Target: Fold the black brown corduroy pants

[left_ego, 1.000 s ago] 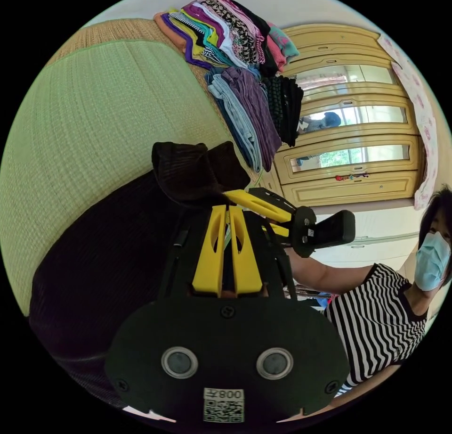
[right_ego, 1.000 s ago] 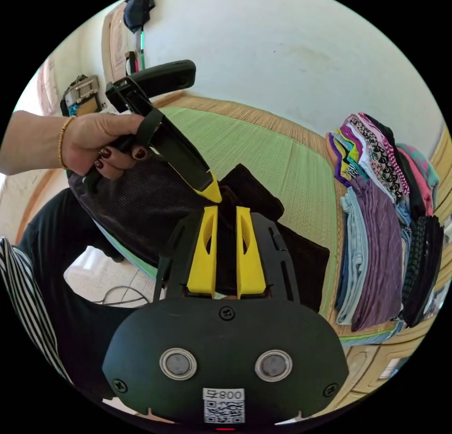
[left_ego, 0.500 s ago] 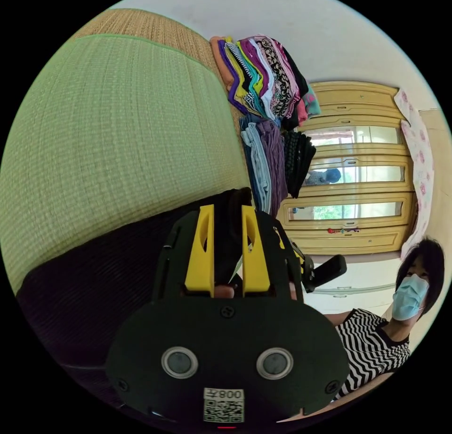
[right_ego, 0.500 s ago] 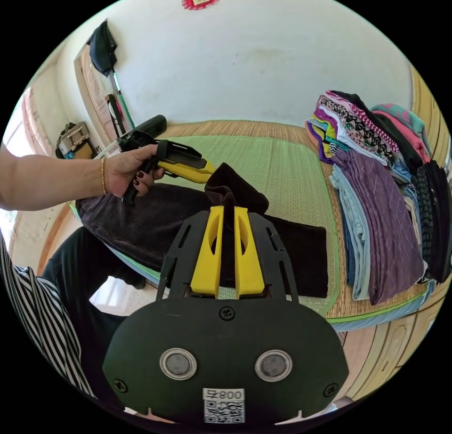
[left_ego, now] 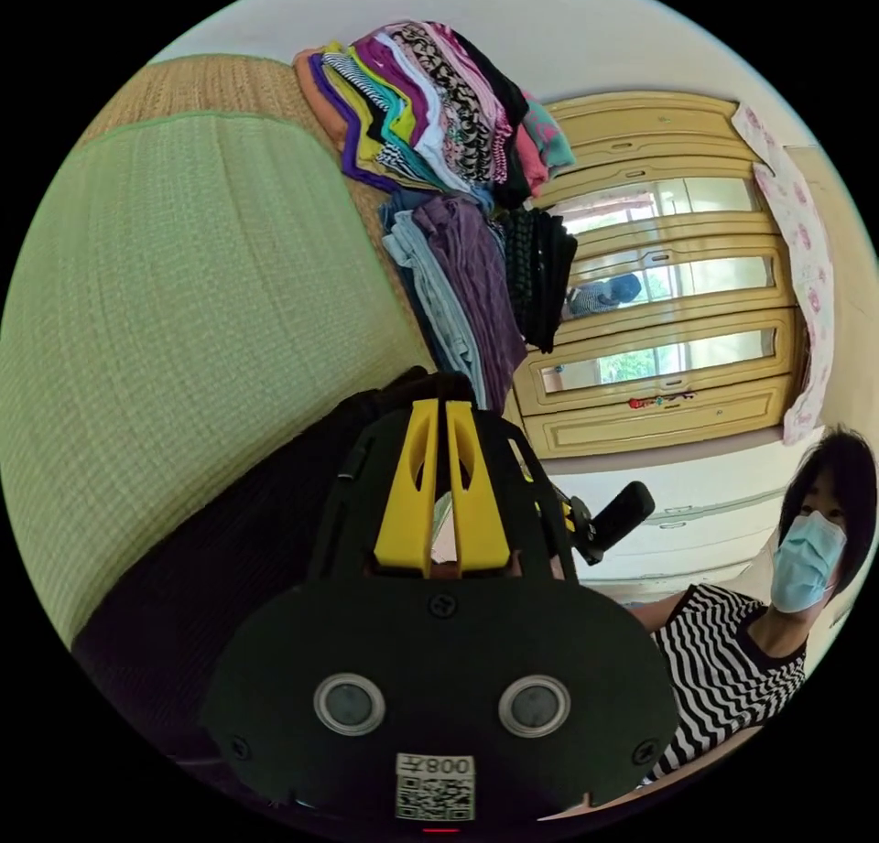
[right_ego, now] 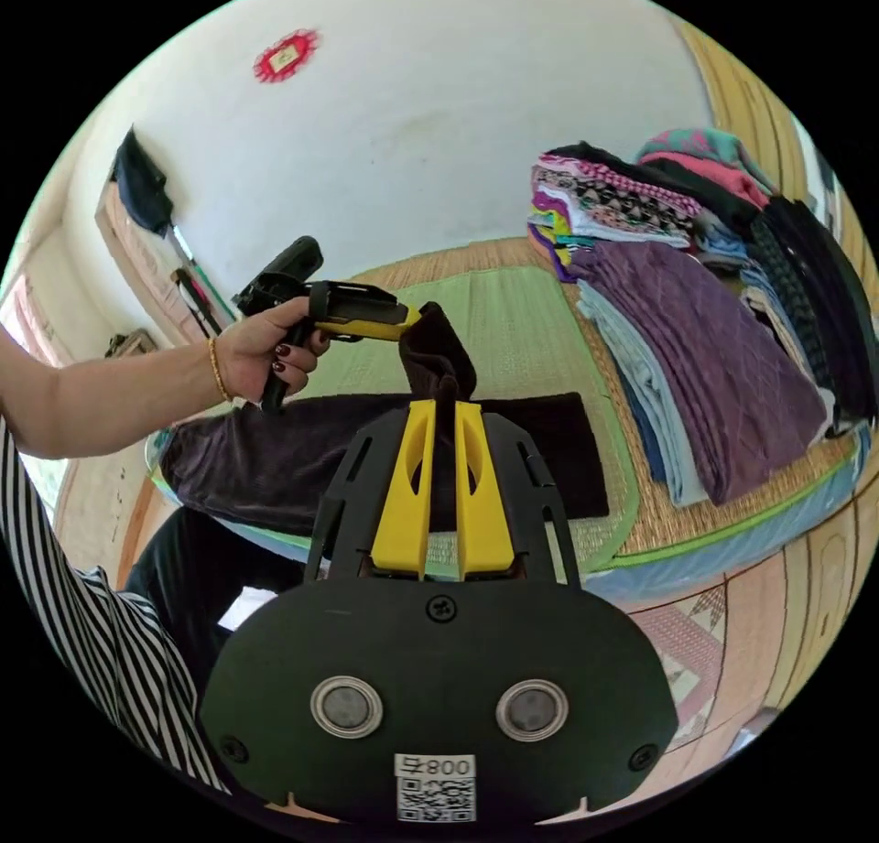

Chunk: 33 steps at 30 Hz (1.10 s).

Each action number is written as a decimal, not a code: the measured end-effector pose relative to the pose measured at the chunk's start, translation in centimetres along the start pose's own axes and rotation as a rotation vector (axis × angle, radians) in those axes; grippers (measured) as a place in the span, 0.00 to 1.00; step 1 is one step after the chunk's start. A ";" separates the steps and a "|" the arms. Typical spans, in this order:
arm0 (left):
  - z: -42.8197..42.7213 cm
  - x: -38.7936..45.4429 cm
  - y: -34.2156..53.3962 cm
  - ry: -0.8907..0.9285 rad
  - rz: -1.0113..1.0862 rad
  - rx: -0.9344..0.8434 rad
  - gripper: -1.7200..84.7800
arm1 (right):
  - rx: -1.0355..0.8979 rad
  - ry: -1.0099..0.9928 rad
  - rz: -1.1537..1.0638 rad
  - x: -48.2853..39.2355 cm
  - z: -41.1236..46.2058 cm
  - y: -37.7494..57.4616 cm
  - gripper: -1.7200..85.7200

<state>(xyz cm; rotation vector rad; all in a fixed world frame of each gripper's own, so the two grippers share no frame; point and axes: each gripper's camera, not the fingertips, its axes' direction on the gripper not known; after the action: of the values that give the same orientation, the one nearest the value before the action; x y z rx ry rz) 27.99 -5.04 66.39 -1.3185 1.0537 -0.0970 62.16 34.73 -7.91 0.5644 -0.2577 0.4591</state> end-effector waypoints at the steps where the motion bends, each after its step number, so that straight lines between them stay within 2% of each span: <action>1: 1.0 0.7 -0.9 0.003 0.020 -0.018 0.03 | 0.016 -0.017 0.060 1.9 -0.7 0.1 0.06; 5: 5.0 2.3 -3.9 -0.019 0.058 -0.080 0.03 | 0.046 -0.081 0.249 8.3 -1.9 0.8 0.05; 17: 13.0 1.0 -6.9 -0.172 0.010 -0.228 0.04 | -0.011 -0.137 0.522 20.3 0.4 2.1 0.05; 27: 13.1 -0.6 -6.9 -0.143 0.036 -0.241 0.05 | 0.023 -0.319 0.684 27.0 2.9 2.0 0.05; 33: 11.1 -2.1 -5.3 -0.063 0.022 -0.178 0.07 | 0.049 -0.362 0.732 28.6 4.2 1.6 0.04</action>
<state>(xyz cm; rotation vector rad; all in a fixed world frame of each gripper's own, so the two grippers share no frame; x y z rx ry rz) 36.83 2.74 70.59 -1.4599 1.0408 0.0558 85.77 43.44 6.42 0.5905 -0.8137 1.0739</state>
